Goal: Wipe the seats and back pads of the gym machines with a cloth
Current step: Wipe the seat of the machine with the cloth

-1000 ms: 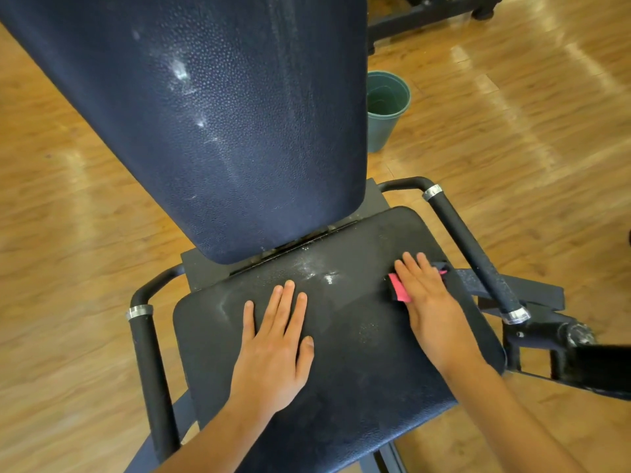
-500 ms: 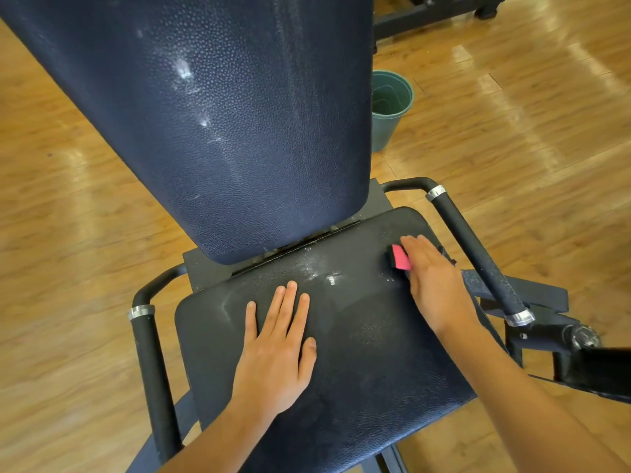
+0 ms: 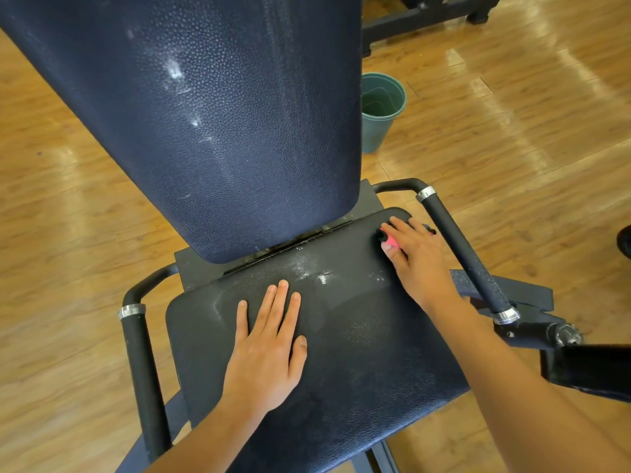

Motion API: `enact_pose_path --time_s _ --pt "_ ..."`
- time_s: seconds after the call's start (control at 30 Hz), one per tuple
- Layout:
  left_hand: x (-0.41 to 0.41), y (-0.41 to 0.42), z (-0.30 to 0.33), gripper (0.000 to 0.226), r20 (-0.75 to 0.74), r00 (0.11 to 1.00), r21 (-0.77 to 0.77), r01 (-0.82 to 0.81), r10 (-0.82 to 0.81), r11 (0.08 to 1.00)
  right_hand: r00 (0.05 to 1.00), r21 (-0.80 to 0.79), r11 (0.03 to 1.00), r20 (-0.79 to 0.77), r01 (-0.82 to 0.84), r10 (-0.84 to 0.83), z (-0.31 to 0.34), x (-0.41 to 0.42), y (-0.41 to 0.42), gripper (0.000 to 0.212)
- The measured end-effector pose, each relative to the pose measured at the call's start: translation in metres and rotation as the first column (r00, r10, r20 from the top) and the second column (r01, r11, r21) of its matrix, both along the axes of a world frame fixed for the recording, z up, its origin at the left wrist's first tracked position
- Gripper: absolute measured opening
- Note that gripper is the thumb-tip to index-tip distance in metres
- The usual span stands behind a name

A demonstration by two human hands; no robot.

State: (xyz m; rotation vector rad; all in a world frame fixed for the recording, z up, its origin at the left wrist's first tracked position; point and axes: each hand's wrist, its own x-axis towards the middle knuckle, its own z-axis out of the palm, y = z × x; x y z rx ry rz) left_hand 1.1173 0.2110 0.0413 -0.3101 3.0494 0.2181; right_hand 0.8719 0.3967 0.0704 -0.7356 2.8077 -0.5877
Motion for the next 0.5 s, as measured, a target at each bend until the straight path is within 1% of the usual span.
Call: enact_pose_path --time_s 0.07,0.17,0.27,0.33,0.43,0.5 --pt "0.0 0.0 0.0 0.064 0.001 1.0 0.001 0.0 0.0 1.0 0.999 -0.002 1.0 -0.014 0.029 -0.029 0.0 0.008 -0.002 0.039" --pt "0.0 -0.001 -0.001 0.064 0.002 1.0 0.005 -0.002 0.002 1.0 1.0 -0.024 1.0 -0.002 0.018 -0.018 0.003 0.028 -0.003 0.037" --pt "0.0 0.0 -0.001 0.064 -0.003 1.0 0.003 -0.001 0.001 1.0 0.992 -0.019 0.994 -0.074 -0.105 0.104 0.001 0.05 0.004 0.047" --pt "-0.001 0.0 -0.001 0.064 -0.005 1.0 0.004 -0.001 0.001 1.0 0.985 -0.028 0.989 -0.104 -0.142 0.139 -0.001 0.048 0.01 0.054" --pt "0.0 0.0 -0.001 0.064 -0.005 1.0 0.003 -0.001 0.001 1.0 0.986 -0.081 0.991 -0.134 -0.11 0.099 -0.002 0.024 0.01 0.053" --pt "0.0 0.0 -0.001 0.064 -0.007 1.0 -0.004 0.001 -0.001 1.0 0.993 -0.1 0.993 -0.101 -0.068 0.058 -0.002 0.01 0.004 0.048"
